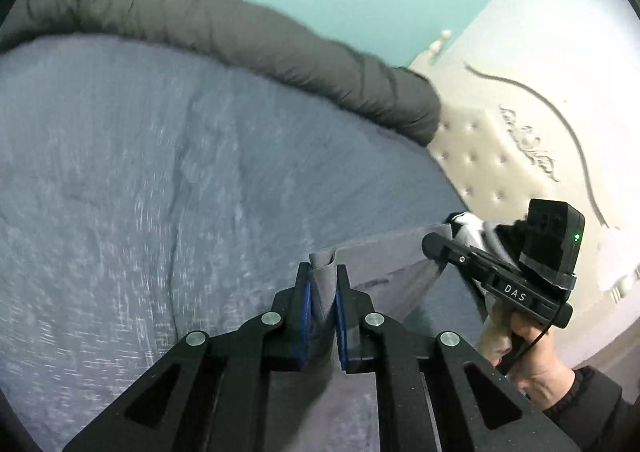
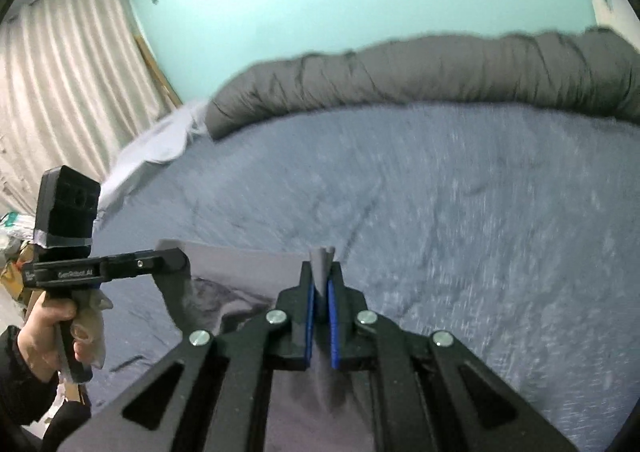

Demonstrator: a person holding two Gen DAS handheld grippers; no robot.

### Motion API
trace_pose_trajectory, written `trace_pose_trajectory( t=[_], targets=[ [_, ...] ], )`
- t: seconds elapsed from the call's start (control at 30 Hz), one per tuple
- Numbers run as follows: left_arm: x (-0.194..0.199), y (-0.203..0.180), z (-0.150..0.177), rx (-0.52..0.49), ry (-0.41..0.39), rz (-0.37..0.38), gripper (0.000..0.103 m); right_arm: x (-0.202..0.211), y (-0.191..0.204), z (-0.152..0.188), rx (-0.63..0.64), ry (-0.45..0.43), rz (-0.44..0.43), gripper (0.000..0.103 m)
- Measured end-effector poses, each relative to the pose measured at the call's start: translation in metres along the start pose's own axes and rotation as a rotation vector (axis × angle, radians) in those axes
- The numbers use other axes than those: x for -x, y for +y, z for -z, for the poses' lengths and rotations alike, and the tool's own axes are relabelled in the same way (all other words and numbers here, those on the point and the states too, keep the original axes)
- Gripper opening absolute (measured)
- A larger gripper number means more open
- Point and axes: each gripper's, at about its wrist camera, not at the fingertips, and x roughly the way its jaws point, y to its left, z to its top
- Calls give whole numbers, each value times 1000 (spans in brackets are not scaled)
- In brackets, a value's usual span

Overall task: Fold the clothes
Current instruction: 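Lift the folded garment with both grippers and carry it toward the clothes stack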

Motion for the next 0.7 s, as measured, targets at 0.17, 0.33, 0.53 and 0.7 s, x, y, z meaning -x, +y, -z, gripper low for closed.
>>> trace_pose_trajectory(
  t=[0.17, 0.33, 0.53, 0.7],
  targets=[
    [47, -43, -20, -72, -65, -1, 11, 53, 28, -24, 57, -98, -24, 5],
    [93, -92, -38, -150, -118, 2, 11, 106, 52, -46, 104, -170, -25, 5],
    [136, -154, -52, -241, -165, 9, 11, 167, 75, -64, 148, -242, 1, 5],
    [158, -199, -56, -276, -170, 64, 11, 213, 88, -68, 180, -276, 17, 5]
  ],
)
